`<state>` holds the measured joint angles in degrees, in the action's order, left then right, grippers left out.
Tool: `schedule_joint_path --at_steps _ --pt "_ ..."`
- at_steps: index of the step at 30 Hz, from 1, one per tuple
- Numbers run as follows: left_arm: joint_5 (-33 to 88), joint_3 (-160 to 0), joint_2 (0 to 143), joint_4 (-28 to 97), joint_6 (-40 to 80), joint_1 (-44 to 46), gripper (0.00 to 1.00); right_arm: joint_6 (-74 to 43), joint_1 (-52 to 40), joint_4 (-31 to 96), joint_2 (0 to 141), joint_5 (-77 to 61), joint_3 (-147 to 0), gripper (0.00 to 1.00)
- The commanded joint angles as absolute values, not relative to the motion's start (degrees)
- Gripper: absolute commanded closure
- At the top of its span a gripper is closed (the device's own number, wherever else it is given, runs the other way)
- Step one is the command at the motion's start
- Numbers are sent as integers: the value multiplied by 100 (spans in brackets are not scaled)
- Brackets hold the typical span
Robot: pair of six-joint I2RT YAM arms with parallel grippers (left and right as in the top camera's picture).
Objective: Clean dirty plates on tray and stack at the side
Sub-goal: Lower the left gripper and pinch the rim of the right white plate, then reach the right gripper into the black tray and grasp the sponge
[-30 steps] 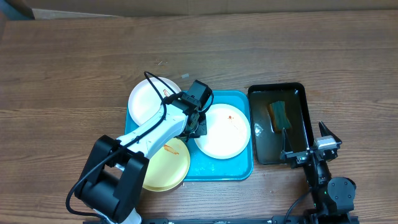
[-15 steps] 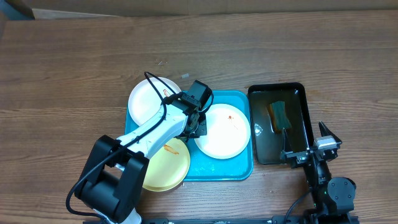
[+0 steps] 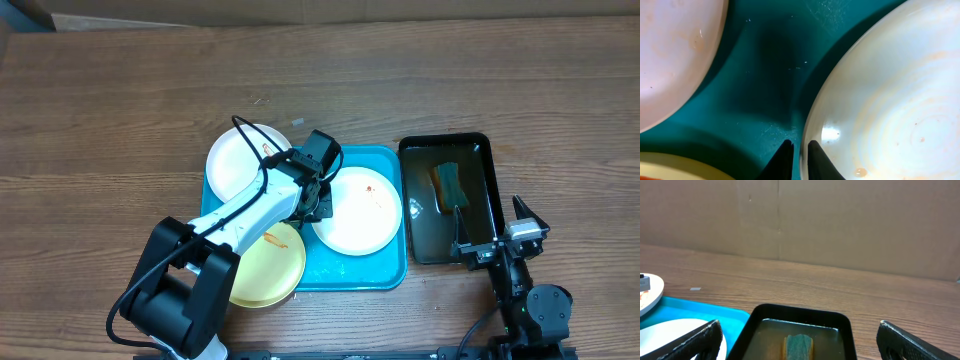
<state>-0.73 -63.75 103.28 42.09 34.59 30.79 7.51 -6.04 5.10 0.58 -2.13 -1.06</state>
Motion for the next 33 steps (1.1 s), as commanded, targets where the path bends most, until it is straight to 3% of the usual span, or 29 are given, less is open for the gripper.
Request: schedule_joint_path --at_steps 1,7,16,23,33 --pt "-148 -6296 10379 4185 3494 3120 86 753 -598 469 23 -204 -47 0" --pt "-143 -6296 10379 4176 3494 3120 96 672 -600 451 23 -438 -47 0" --pt "-154 -6298 10377 4195 3691 2991 96 -576 -602 47 45 -528 -427 0" --pt "-322 -6298 10374 4180 3778 2661 96 -602 -602 1549 917 -38 -2318 0" --pt "-316 -6298 10377 4152 3664 2596 96 -279 -602 4239 4353 248 -5511 0"
